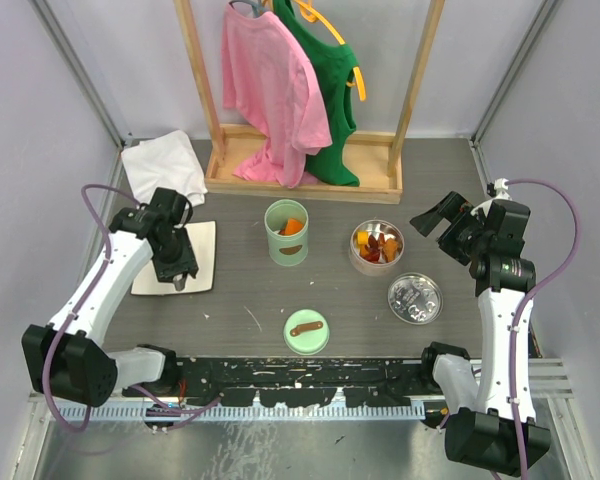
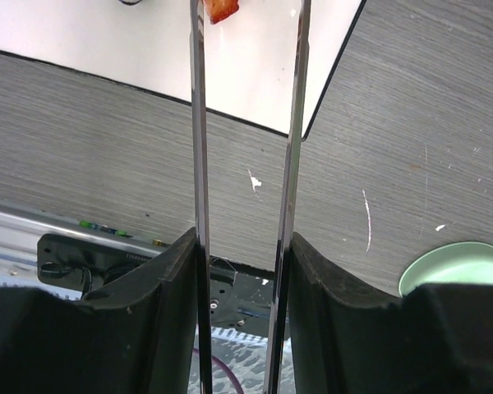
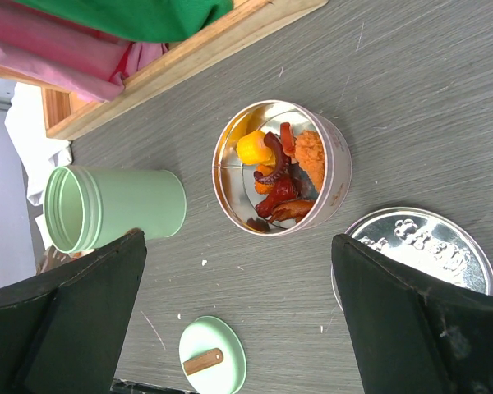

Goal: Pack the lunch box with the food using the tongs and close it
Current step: Pick up the fake food from the plate.

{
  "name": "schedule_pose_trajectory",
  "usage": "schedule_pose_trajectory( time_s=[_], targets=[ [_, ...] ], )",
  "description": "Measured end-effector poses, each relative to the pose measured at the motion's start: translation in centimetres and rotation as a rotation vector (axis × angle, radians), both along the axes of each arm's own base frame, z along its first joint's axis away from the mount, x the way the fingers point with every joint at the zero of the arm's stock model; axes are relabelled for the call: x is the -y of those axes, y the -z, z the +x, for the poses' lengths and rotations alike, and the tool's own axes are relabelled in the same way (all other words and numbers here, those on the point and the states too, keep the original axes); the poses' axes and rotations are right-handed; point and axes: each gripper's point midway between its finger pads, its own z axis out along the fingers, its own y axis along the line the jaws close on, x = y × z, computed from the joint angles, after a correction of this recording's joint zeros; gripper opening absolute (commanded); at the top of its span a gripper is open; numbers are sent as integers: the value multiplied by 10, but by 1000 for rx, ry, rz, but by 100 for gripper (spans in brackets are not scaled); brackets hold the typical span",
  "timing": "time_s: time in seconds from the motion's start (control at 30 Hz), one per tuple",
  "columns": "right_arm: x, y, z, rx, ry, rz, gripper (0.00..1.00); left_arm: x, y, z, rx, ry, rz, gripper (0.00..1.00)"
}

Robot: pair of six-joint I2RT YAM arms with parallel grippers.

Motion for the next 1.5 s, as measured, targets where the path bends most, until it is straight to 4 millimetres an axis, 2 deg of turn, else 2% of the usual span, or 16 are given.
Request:
schedule_pose_trajectory(
  time_s=[0.33,0.6,0.83,1.0,1.1,1.33,1.5],
  targets=[
    [0,0,0,-1,0,0,100,-1,7,14,8,25,-6,39],
    [0,0,0,0,0,0,100,-1,17,18,-34,27,-14,41],
    [0,-1,1,5,0,-1,100,3,17,16,-41,43,-39,25],
    [0,-1,1,6,0,-1,100,5,15,15,-40,56,-53,19],
    [0,-1,1,6,0,-1,100,9,8,15,-21,62,-74,18],
    [0,-1,1,7,0,-2,100,15,-30,20,100,74,-124,17],
    [0,1,1,4,0,-1,100,23,-48,20,135,87,-169,14]
  ],
)
